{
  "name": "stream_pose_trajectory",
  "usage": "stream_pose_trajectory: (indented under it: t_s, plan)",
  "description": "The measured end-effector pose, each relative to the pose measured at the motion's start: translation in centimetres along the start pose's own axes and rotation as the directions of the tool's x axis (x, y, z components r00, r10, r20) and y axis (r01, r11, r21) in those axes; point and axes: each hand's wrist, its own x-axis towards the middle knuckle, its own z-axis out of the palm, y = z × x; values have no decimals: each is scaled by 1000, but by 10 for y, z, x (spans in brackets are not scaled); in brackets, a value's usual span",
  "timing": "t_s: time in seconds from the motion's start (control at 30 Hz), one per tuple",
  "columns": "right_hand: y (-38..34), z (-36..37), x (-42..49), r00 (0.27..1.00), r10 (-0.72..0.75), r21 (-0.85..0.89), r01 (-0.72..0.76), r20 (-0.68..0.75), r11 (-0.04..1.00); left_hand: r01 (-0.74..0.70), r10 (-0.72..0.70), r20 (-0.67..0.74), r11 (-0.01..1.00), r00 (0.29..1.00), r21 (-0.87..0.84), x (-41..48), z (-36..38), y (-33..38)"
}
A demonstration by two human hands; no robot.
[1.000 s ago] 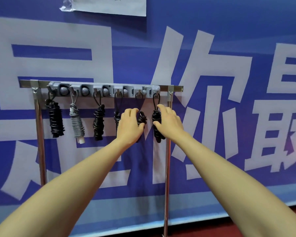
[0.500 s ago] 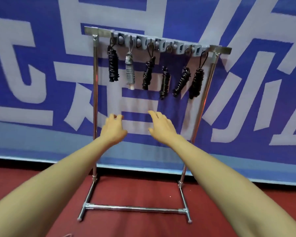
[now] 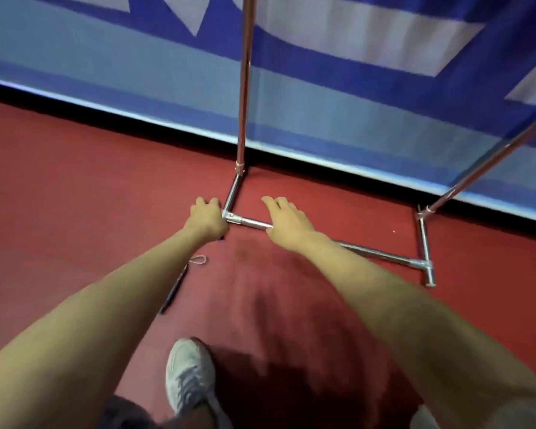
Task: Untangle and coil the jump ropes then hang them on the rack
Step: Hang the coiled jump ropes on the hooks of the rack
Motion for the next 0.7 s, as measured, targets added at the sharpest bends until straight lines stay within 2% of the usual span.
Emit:
stream_pose_trajectory:
  t_s: [0.13, 0.23, 0.33, 0.43, 0.57, 0.63, 0.7]
  plan:
    - [-6, 81, 30, 986, -42, 36, 37, 160, 999, 157, -159, 97, 987, 982, 25, 29, 52, -64]
    - [-12, 130, 50, 961, -74, 64, 59, 265, 996, 282, -287, 110, 958, 952, 57, 47, 82, -112]
    - [-18, 166, 66, 943, -97, 97, 70, 319, 993, 386, -390, 89, 920, 916, 64, 56, 107, -148]
    - [-21, 198, 79, 931, -102, 131, 59, 350, 990, 424, -424, 97, 905, 900, 20, 62, 132, -169]
    - [-19, 228, 81, 928, -108, 143, 60, 357, 988, 352, -362, 46, 925, 931, 141, 61, 151, -178]
    - [-16, 237, 83, 955, -74, 176, 23, 287, 984, 228, -242, 51, 953, 969, 197, 57, 152, -174]
    - [-13, 240, 85, 975, -17, 301, -52, 224, 952, 110, -127, 85, 976, 988, 186, 52, 153, -164]
